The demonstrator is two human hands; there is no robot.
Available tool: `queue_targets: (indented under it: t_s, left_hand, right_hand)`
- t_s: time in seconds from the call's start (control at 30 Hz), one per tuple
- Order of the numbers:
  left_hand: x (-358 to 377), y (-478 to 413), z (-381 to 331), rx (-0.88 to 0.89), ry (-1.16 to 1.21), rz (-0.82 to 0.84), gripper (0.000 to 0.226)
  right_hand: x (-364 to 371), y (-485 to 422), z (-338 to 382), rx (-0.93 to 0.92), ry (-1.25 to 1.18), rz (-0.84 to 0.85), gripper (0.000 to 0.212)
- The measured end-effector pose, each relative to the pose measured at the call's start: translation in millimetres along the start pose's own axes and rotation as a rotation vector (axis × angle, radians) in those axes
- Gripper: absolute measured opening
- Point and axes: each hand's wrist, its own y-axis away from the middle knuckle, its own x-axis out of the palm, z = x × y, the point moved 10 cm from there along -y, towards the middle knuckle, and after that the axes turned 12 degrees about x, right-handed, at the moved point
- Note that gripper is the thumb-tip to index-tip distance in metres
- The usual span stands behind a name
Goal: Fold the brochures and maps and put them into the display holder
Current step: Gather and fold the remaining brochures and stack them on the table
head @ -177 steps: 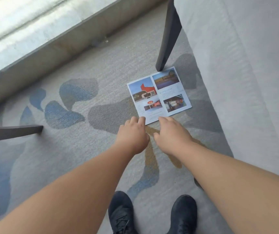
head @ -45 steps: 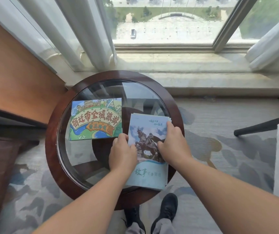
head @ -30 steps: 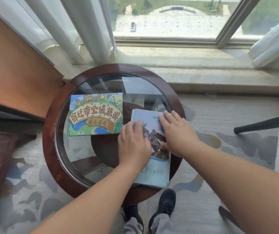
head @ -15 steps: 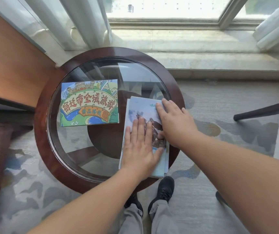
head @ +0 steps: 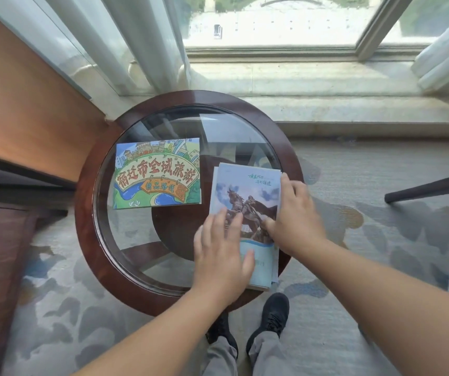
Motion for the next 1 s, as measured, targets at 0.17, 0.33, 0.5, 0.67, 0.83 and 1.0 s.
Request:
queue_targets:
  t_s: [0.17,0.33,0.5,0.67,0.83,1.0]
  left_hand:
    - [-6.5,1.7,49.6,-0.601,0.396,0.040,0.064]
    - [-4.4,-1.7,42.0,-0.632,0.372,0.090,0.038]
    - [-40.5,-20.5,73.1,-0.495,0.242,-0.023,0.042]
    - [-106.2,-60.2,146.6,-0.364,-0.103,-0.178,0.050]
    - [-101.5,-135.9,166.4,-0.084,-0.349,0.209,0.095]
    - [-97.6,-150.3,169.9,-0.128,-0.446,0.281,0.106]
  right_hand:
    - [42.2,30.9,-32.7,0.461,-0.364,0.248,0.065]
    - [44.2,31.2,-25.6,0.488,-0.277,0.239,0.063]
    - [41.7,27.1,-20.2,0.424,-0.133,0.196,0.065]
    - [42.9,23.2,-17.8,0.480,-0.107,0.129,0.075]
    - [45.4,18.6,-15.9,0.472,-0.013,0.067,0.076]
    - [47.2,16.4,-15.6,0.494,0.015,0.062,0.077]
